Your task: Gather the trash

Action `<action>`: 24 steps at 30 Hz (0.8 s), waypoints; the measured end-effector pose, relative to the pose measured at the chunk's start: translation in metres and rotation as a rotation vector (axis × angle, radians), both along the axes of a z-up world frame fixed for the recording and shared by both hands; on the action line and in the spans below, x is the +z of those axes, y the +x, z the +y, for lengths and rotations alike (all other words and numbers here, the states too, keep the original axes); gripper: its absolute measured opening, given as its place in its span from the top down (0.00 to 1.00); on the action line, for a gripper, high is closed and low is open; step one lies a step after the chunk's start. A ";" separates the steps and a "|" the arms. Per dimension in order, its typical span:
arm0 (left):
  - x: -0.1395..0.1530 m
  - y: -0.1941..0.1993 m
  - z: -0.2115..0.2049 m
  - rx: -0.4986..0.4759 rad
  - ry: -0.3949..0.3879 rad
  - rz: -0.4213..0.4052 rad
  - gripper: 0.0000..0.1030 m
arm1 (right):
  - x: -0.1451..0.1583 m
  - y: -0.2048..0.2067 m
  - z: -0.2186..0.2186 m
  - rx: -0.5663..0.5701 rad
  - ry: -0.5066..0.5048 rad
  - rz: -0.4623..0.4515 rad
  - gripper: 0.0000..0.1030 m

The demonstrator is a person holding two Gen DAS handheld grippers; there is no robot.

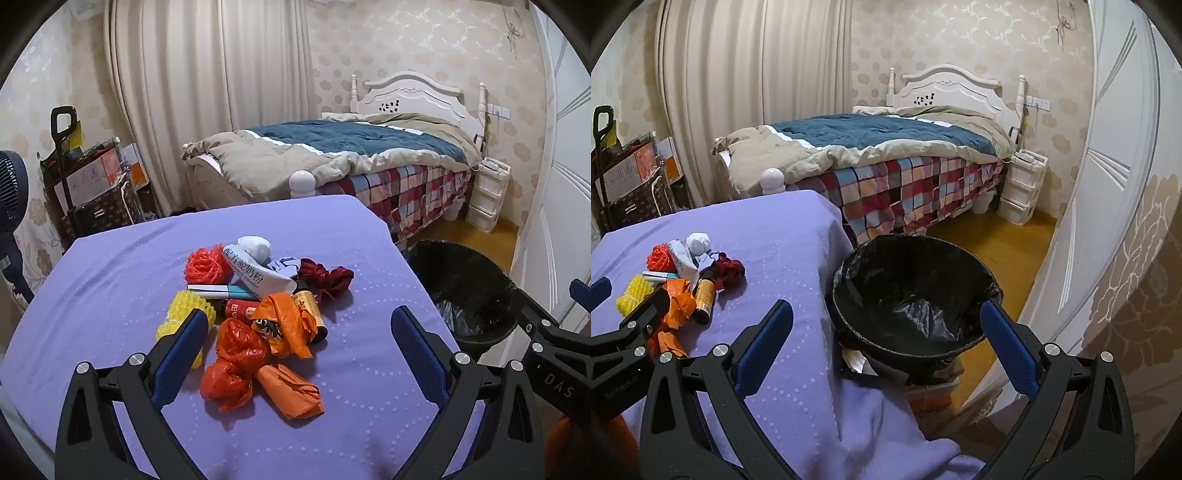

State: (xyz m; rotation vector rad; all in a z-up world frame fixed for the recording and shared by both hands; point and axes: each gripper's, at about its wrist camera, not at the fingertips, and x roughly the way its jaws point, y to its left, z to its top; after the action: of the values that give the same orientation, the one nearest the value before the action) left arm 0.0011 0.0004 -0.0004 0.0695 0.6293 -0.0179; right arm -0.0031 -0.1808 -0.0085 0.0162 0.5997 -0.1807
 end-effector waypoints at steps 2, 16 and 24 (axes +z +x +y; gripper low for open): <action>0.000 0.001 0.001 0.000 -0.010 0.006 0.06 | 0.000 -0.001 0.000 -0.001 -0.001 -0.001 0.04; -0.009 -0.004 -0.005 0.001 0.014 -0.011 0.06 | -0.003 -0.003 -0.002 -0.002 0.010 0.006 0.04; -0.008 -0.006 -0.004 0.002 0.014 -0.008 0.06 | -0.003 -0.003 -0.002 -0.002 0.014 0.008 0.04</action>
State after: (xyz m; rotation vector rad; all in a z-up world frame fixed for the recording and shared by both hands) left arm -0.0054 -0.0036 -0.0079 0.0820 0.6211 -0.0110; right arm -0.0063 -0.1828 -0.0117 0.0300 0.6094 -0.1785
